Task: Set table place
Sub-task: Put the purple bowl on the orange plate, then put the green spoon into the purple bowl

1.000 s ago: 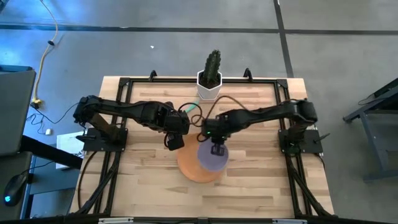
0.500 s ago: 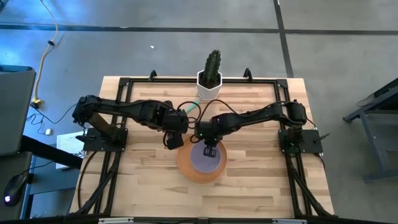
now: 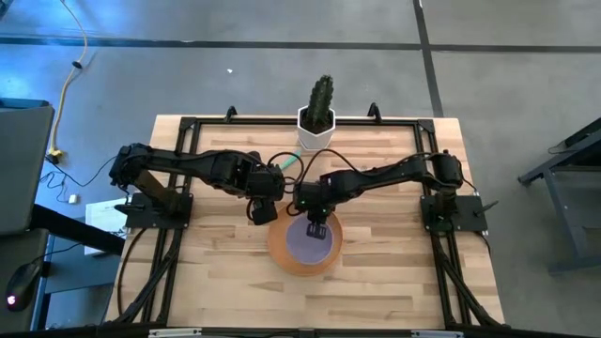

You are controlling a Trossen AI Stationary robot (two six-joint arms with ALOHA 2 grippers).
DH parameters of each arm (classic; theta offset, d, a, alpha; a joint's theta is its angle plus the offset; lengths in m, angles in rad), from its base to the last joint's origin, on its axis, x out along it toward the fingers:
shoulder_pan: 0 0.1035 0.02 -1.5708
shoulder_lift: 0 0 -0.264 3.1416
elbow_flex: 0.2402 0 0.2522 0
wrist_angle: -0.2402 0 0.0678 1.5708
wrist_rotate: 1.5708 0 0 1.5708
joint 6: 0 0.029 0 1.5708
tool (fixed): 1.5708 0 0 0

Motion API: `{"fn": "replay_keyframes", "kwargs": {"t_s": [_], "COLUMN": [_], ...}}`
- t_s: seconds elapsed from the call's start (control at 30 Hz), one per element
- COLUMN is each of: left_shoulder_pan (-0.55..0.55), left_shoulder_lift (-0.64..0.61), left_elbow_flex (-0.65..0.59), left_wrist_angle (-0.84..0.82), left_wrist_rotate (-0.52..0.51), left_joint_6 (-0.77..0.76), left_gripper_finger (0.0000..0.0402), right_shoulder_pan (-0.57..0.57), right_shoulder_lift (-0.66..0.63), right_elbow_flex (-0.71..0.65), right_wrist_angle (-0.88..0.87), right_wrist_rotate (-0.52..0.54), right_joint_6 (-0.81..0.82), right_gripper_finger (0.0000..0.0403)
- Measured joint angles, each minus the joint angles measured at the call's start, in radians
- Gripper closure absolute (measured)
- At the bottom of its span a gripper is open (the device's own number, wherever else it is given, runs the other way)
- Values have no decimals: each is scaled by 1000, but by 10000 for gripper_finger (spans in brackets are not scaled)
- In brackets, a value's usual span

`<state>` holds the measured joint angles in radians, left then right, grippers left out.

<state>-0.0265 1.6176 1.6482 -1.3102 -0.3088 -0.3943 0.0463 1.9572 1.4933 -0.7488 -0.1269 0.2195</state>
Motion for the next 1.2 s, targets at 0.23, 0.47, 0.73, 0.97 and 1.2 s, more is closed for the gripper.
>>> {"fn": "replay_keyframes", "kwargs": {"t_s": [0.23, 0.47, 0.73, 0.97, 1.2], "left_shoulder_pan": [0, 0, 0, 42, 142], "left_shoulder_lift": [0, 0, 1, 0, 2], "left_elbow_flex": [0, 0, 0, -20, -176], "left_wrist_angle": [0, 0, 0, 59, 159], "left_wrist_rotate": [0, 0, -67, -107, -69], "left_joint_6": [-3, -3, -28, -27, 0], "left_gripper_finger": [185, 185, 186, 186, 186], "right_shoulder_pan": [0, 0, 0, -1, 21], "right_shoulder_lift": [0, -3, -6, -32, -218], "right_elbow_flex": [0, 22, 238, 406, 401], "right_wrist_angle": [21, -2, -233, -622, -809], "right_wrist_rotate": [-2, -6, 52, 238, 374], "right_joint_6": [0, 5, -72, -70, 117], "right_gripper_finger": [368, 342, 338, 338, 338]}}
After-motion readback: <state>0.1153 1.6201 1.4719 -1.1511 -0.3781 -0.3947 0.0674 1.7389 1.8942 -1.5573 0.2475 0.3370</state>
